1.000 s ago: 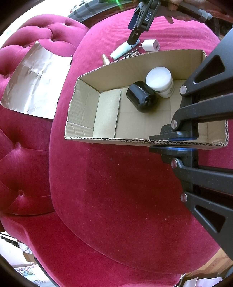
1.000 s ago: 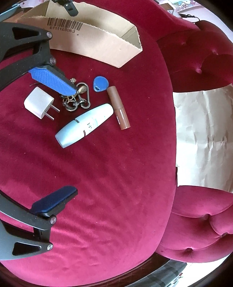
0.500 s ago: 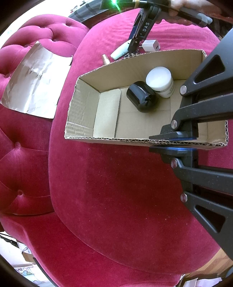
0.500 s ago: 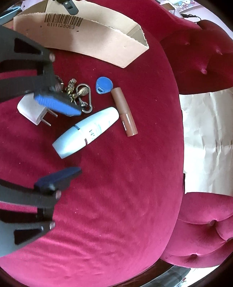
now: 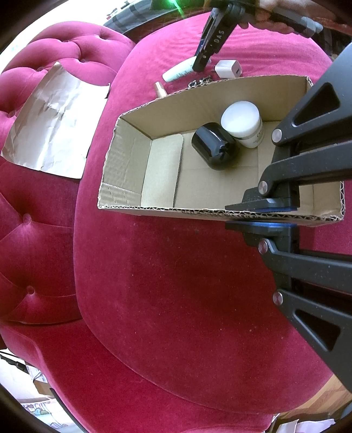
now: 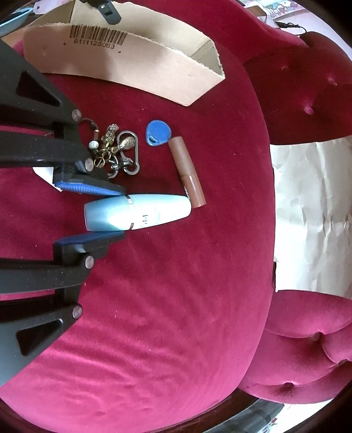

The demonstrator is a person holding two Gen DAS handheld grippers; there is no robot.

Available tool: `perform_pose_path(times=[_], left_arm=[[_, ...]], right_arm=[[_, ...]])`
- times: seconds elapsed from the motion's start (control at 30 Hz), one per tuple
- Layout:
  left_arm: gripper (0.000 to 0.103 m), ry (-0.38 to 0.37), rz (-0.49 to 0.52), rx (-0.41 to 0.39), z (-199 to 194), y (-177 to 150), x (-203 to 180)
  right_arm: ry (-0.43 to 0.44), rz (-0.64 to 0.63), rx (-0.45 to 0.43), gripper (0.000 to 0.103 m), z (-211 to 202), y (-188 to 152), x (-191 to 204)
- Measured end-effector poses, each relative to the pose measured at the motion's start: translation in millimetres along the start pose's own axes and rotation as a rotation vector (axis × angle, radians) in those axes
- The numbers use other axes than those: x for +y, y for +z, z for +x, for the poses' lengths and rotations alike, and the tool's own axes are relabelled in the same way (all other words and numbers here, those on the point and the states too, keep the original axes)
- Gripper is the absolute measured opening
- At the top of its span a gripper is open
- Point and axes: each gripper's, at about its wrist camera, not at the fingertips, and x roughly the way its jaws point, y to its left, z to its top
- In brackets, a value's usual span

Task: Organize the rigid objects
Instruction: 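Close the right tool on the white-and-blue bottle and lift it, then carry the bottle over the box and release it with the right tool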

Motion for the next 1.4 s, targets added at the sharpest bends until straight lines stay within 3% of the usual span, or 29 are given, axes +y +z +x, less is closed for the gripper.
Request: perform_pose_path(times=[0.57,1.4], left_arm=[[0.004,0.003,0.002,-0.001,0,0,0],[0.004,0.003,0.001,-0.001,0,0,1]], right_arm=[[0.005,0.010,-0.066,0.026,-41,13,1],[0.133,-0.098,-0.154,0.026,-99,30,67]])
